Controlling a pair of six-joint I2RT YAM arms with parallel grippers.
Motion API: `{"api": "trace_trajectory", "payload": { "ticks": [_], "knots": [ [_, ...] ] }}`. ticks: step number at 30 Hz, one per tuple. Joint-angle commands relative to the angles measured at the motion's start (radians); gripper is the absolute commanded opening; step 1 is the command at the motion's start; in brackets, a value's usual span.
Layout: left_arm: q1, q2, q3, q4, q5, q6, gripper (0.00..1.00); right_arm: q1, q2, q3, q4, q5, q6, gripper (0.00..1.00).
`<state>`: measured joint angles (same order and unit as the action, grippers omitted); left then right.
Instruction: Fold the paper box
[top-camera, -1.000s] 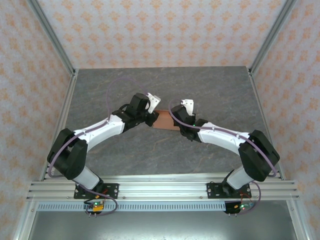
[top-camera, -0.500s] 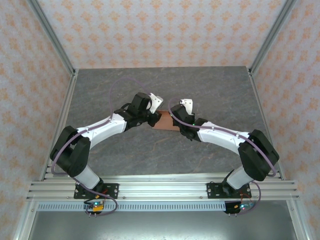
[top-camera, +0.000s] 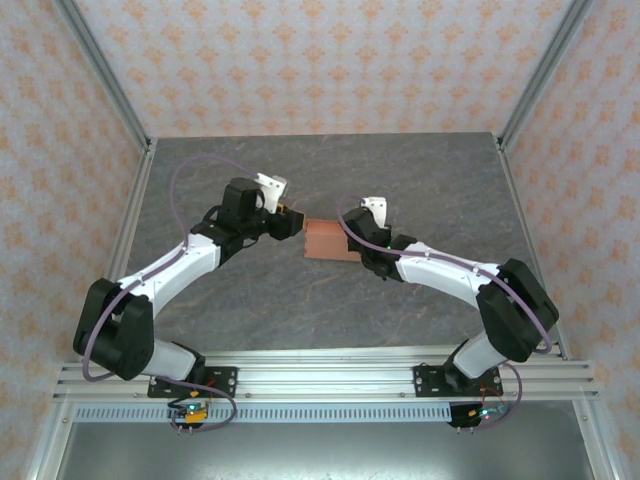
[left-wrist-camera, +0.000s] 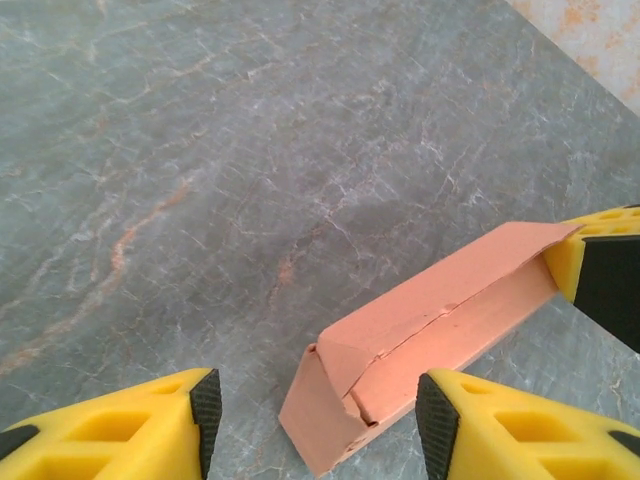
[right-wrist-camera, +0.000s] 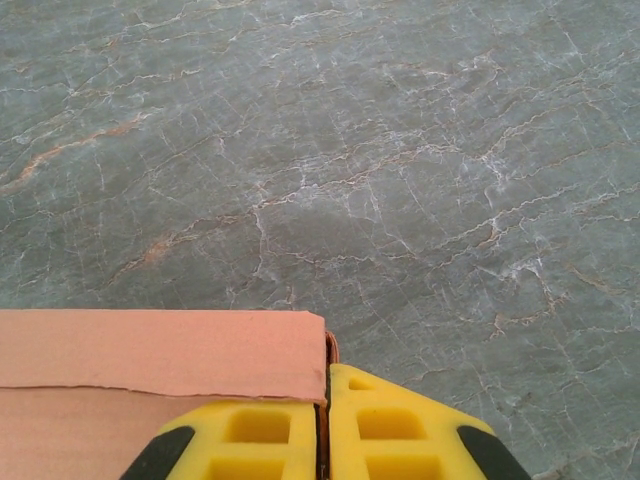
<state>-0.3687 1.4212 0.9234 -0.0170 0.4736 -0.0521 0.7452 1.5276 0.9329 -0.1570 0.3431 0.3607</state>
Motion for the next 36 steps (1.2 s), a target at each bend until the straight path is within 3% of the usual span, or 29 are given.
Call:
{"api": "trace_trajectory", "payload": {
  "ticks": [1,5,11,14,19,28,32,36],
  "knots": [
    [-0.012,0.041,-0.013,0.033,0.016,0.031,0.58,-0.004,0.014,0.022,-0.077,-0.024,-0.014,0.09],
    [-0.038,0.079,0.014,0.031,0.018,0.067,0.57,-0.004,0.026,0.033,-0.085,-0.035,-0.003,0.09],
    [-0.046,0.144,0.068,-0.002,0.038,0.083,0.48,-0.004,0.029,0.036,-0.091,-0.038,0.015,0.09],
    [-0.052,0.157,0.075,-0.013,0.037,0.094,0.37,-0.004,0.028,0.037,-0.098,-0.04,0.018,0.09],
    [-0.06,0.175,0.09,-0.023,0.033,0.093,0.11,-0.004,0.027,0.037,-0.099,-0.044,0.02,0.09],
    [-0.117,0.197,0.124,-0.03,-0.023,0.04,0.03,0.009,0.044,0.053,-0.1,-0.045,0.052,0.09],
    [-0.181,0.185,0.096,-0.014,-0.13,0.022,0.01,0.018,0.058,0.064,-0.111,-0.026,0.076,0.09],
    [-0.215,0.169,0.063,0.017,-0.221,-0.102,0.0,0.019,0.054,0.063,-0.117,-0.004,0.092,0.09]
  ]
}}
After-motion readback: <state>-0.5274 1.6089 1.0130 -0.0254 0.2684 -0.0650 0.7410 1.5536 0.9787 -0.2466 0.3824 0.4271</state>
